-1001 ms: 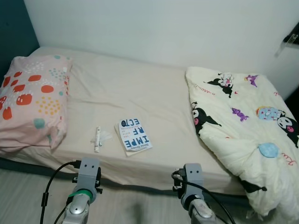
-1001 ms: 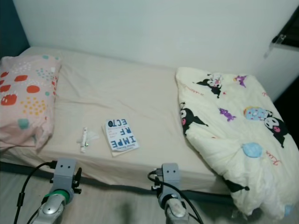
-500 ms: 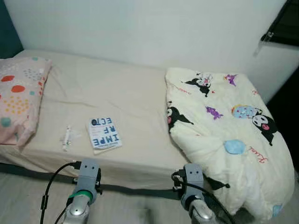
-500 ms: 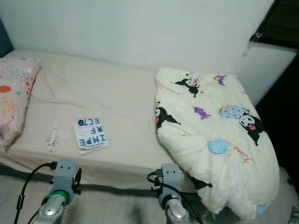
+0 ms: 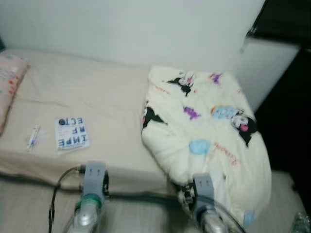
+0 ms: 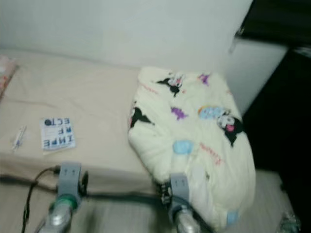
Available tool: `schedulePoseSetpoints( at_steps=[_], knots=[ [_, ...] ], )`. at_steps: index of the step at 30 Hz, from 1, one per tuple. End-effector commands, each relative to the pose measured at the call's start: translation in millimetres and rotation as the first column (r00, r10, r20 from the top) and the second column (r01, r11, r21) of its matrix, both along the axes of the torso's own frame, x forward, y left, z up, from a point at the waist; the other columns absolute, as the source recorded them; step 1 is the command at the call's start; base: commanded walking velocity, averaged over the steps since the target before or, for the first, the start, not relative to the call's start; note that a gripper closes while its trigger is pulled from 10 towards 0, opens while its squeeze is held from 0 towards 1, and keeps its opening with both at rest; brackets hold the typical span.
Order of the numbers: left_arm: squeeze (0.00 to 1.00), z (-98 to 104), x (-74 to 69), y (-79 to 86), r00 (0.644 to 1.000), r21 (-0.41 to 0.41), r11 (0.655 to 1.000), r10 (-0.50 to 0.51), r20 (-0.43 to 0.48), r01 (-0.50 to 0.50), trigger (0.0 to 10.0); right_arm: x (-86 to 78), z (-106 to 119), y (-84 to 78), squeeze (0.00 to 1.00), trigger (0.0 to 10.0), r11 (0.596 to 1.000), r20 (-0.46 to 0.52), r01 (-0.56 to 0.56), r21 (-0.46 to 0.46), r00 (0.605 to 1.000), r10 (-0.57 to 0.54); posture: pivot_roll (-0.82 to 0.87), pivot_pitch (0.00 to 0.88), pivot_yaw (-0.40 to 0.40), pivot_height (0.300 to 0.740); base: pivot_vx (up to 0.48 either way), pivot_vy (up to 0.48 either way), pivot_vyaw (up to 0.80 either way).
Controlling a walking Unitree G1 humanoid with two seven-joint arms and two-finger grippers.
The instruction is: Clean up the room
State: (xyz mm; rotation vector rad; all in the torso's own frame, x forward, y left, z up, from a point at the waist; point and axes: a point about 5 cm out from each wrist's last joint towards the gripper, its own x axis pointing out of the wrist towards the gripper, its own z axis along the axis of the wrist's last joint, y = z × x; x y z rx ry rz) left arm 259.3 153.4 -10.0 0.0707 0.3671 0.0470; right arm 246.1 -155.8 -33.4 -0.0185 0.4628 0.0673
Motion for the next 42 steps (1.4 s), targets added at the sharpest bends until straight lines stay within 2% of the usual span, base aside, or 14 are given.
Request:
schedulePoseSetpoints(
  at_steps=[1, 8, 10, 15, 16, 18, 22, 29, 35, 42],
  knots=[
    [0.0, -0.9, -1.6, 7.2, 1.0, 0.017, 1.0, 0.008, -0.013, -0.007, 10.0, -5.8, -4.4, 0.6, 0.0, 10.0, 1.0, -0.017, 0.011, 0.005, 1.0, -0.011, -0.01, 0.0, -0.026, 0.74, 0.0, 0.48, 0.0],
    [0.0, -1.9, -5.5, 10.6, 0.999, 0.011, 0.999, 0.031, -0.009, -0.031, 10.0, -11.9, -7.8, -1.5, 0.0, 10.0, 0.999, -0.026, 0.032, 0.019, 0.999, -0.032, 0.0, 0.0, -0.031, 0.74, 0.0, 0.48, 0.0],
    [0.0, 2.3, -4.3, 11.8, 1.0, 0.057, 0.998, 0.013, 0.028, -0.015, 10.0, -12.1, -7.3, 0.1, 0.0, 10.0, 0.999, -0.02, 0.03, 0.036, 0.999, -0.029, 0.0, 0.0, -0.032, 0.74, 0.0, 0.0, 0.0],
    [0.0, 7.2, 0.0, 14.5, 0.999, 0.058, 0.998, 0.024, 0.047, -0.027, 10.0, -8.1, -4.6, 0.4, 0.0, 10.0, 0.998, -0.012, 0.038, 0.05, 0.999, -0.037, 0.0, 0.0, -0.031, 0.74, 0.0, 0.0, 0.0],
    [0.0, 9.9, 2.2, 13.4, 0.998, 0.043, 0.999, 0.018, 0.057, -0.02, 10.0, -5.6, -2.9, 0.4, 0.0, 10.0, 0.997, -0.006, 0.045, 0.063, 0.999, -0.045, 0.0, 0.0, -0.03, 0.74, 0.0, 0.0, 0.0],
    [0.0, 16.4, 14.1, 7.4, 0.999, 0.082, 0.996, -0.018, 0.044, 0.014, 10.0, 5.5, 1.4, 2.9, 0.0, 10.0, 1.0, -0.026, 0.016, 0.027, 1.0, -0.015, 0.0, 0.0, -0.029, 0.74, 0.0, 0.0, 0.0],
    [0.0, 19.7, 18.9, 1.7, 0.997, 0.096, 0.995, -0.043, 0.057, 0.037, 10.0, 11.6, 5.4, 5.4, 0.0, 10.0, 1.0, -0.015, -0.019, 0.007, 1.0, 0.019, 0.01, 0.0, -0.029, 0.74, 0.0, 0.0, 0.0],
    [0.0, 22.5, 18.9, -1.1, 0.996, 0.081, 0.996, -0.043, 0.073, 0.037, 10.0, 18.8, 11.2, 2.1, 0.0, 10.0, 1.0, 0.003, -0.002, 0.015, 1.0, 0.002, 0.01, 0.0, -0.02, 0.74, 0.0, 0.0, -0.8],
    [0.0, 20.8, 13.4, 0.3, 0.997, 0.099, 0.995, -0.026, 0.069, 0.019, 10.0, 15.7, 9.5, -4.5, 0.0, 10.0, 0.999, -0.001, 0.035, 0.024, 0.999, -0.035, 0.01, 0.014, -0.017, 0.74, 0.0, 0.0, -0.8],
    [0.0, 23.7, 13.2, -2.7, 0.995, 0.086, 0.996, -0.013, 0.096, 0.005, 10.0, 12.6, 7.6, -5.2, 0.0, 10.0, 0.999, -0.003, 0.022, 0.023, 1.0, -0.022, 0.01, 0.026, -0.015, 0.74, 0.0, 0.0, -0.8]
  ],
)
